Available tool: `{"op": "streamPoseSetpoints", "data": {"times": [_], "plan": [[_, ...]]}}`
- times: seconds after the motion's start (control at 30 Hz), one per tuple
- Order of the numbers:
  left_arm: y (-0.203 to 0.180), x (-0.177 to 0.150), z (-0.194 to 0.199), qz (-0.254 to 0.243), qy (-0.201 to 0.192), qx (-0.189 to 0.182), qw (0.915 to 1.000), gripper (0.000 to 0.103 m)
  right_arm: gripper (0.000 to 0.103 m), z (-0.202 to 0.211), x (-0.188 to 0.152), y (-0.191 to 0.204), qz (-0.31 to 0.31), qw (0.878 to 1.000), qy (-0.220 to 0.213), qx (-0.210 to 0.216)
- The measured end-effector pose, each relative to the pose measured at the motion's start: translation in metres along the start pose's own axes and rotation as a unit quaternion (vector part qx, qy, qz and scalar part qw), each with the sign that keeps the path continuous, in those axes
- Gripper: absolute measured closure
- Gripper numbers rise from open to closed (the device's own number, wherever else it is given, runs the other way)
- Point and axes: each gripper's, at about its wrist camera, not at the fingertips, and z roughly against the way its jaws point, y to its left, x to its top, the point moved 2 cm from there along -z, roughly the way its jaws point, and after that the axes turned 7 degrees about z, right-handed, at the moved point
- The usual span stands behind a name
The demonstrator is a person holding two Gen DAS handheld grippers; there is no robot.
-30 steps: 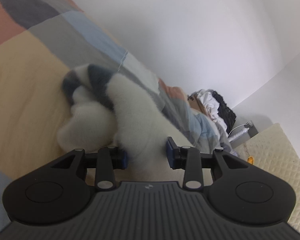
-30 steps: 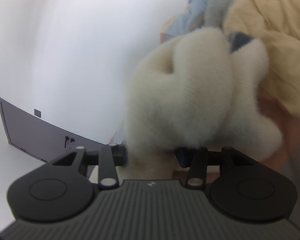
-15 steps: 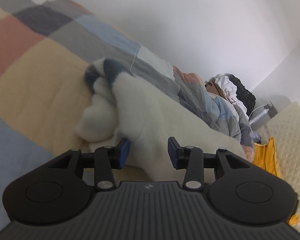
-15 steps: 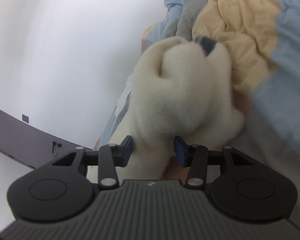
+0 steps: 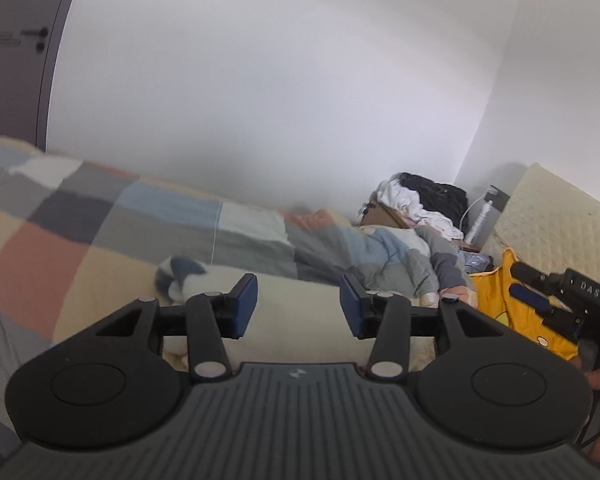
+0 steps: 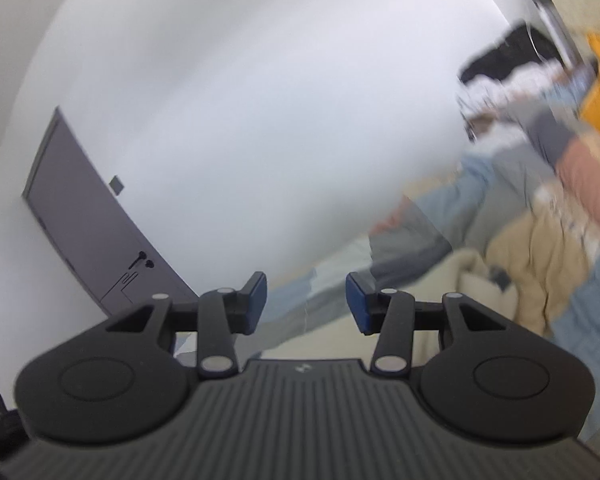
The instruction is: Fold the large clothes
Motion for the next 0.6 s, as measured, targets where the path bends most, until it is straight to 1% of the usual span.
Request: {"op": "streamPoseSetpoints", "data": {"times": [0.13,0.23,0.33,0.47,0.6], "plan": [[-0.025,-0.006,0.045,-0.042,-0.023,0.006,0.9988,0.051,0.056,0.040,0.006,0.038,0.068,0.997,-0.022,-0.003],[-0.035,-0.014,0.073,-0.055,-0.032,0.005,0.9980,0.051,0.056,0.068,0.005,0.058,0.104,0.994,-0.037,0.000],[-0.041,-0.025,0.098,-0.061,-0.043,0.006,0.9972,0.051,0.056,0.092,0.000,0.072,0.123,0.992,-0.042,0.006],[-0.043,-0.039,0.120,-0.056,-0.046,0.006,0.9974,0.051,0.056,0.113,-0.014,0.085,0.140,0.989,-0.037,0.015],[-0.049,-0.056,0.137,-0.075,-0.056,0.015,0.9955,0.049,0.056,0.127,-0.031,0.093,0.157,0.987,-0.034,0.010]]}}
